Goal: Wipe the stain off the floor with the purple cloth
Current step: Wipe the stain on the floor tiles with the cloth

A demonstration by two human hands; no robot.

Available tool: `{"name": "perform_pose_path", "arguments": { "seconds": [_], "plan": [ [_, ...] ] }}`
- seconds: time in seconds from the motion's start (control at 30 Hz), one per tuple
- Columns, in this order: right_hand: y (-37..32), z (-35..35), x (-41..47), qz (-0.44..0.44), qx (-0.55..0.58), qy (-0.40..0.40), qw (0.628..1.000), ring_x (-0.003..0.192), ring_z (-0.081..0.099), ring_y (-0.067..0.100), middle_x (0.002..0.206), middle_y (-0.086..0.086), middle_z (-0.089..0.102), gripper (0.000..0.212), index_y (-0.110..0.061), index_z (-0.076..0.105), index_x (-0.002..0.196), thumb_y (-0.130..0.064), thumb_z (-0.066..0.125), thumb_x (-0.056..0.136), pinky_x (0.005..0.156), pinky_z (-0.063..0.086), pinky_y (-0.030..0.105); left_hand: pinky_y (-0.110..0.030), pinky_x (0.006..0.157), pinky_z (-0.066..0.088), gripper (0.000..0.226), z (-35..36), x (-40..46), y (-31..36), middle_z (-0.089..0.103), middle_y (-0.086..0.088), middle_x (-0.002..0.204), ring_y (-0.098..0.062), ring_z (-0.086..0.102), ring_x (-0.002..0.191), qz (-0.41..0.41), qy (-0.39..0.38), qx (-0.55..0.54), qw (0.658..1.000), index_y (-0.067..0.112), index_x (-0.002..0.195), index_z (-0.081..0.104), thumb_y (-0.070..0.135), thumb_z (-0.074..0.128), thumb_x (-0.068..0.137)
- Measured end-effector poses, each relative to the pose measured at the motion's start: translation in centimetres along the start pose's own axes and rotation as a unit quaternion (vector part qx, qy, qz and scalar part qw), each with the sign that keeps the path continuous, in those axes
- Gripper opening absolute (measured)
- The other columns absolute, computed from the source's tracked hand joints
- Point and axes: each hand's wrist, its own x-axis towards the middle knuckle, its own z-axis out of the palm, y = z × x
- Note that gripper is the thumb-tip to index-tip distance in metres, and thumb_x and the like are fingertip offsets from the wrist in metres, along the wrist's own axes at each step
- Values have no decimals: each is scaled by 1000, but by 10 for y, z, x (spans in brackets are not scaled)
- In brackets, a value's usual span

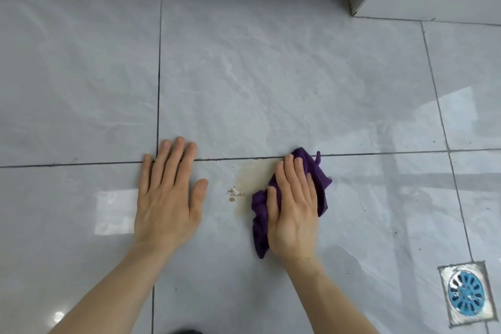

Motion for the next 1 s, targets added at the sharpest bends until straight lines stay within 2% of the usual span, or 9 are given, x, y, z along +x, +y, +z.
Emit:
{"name": "perform_pose_path", "arguments": {
  "seconds": [0.1, 0.23, 0.33, 0.4, 0.47, 0.53, 0.6, 0.8, 1.0],
  "plan": [
    [6, -2, 25, 11, 53, 10, 998, 152, 28, 15, 157, 3, 44, 42, -10, 52, 144, -21, 43, 104, 122, 28, 48, -54, 128, 12, 64, -1, 1, 1, 18, -2, 171, -20, 8, 160, -1, -4, -3, 1000, 17, 161, 21, 44, 25, 103],
    [-8, -11, 34, 100, 205, 38, 973, 146, 38, 10, 151, 0, 51, 41, -10, 56, 140, -24, 39, 105, 119, 35, 41, -53, 128, 11, 65, -1, 1, -1, 16, -1, 172, -19, 6, 160, 1, 1, -12, 1000, 18, 161, 20, 46, 19, 104],
    [-36, -8, 23, 62, 265, -15, 962, 148, 37, 14, 154, 3, 49, 41, -7, 53, 142, -22, 40, 106, 121, 33, 44, -52, 128, 9, 66, -1, 1, -2, 18, 0, 171, -19, 7, 160, 9, 7, -24, 1000, 17, 161, 22, 49, 15, 103],
    [-54, 2, 14, 7, 232, -66, 971, 152, 26, 15, 160, 3, 39, 47, -7, 46, 147, -29, 37, 107, 124, 25, 48, -52, 128, 10, 67, -2, 2, -3, 20, 0, 171, -19, 9, 159, 14, 11, -32, 999, 18, 161, 25, 51, 14, 103],
    [-62, 12, 7, -44, 108, -98, 988, 156, 14, 17, 164, 2, 29, 57, -9, 38, 152, -42, 34, 106, 125, 17, 52, -51, 129, 9, 68, -2, 2, -4, 19, 1, 171, -19, 9, 159, 15, 9, -35, 999, 19, 161, 25, 52, 13, 103],
    [-63, 19, 3, -69, -32, -100, 992, 157, 7, 22, 167, 4, 23, 67, -11, 34, 155, -54, 33, 104, 124, 13, 57, -50, 129, 8, 67, -2, 2, -5, 18, 2, 171, -17, 8, 159, 13, 7, -37, 999, 19, 161, 24, 51, 14, 103],
    [-62, 23, 6, -61, -103, -92, 989, 157, 6, 26, 167, 4, 22, 70, -15, 33, 155, -61, 34, 101, 123, 11, 61, -50, 129, 8, 65, -2, 2, -4, 18, 2, 170, -17, 8, 159, 9, 9, -40, 999, 19, 160, 25, 48, 17, 103],
    [-58, 31, 32, -64, -132, -93, 985, 157, 5, 23, 168, -1, 20, 58, -21, 28, 157, -47, 31, 106, 123, 12, 57, -51, 129, 11, 64, 0, 2, -4, 21, 0, 169, -19, 12, 159, 4, 15, -32, 999, 17, 160, 27, 47, 19, 104],
    [-42, 33, 91, -92, -86, -60, 990, 155, 17, 22, 165, -2, 31, 49, -17, 36, 154, -33, 31, 108, 125, 16, 51, -51, 129, 10, 62, 0, 2, -4, 20, 2, 170, -18, 10, 159, 3, 9, -32, 999, 19, 160, 26, 43, 24, 103]
  ]
}}
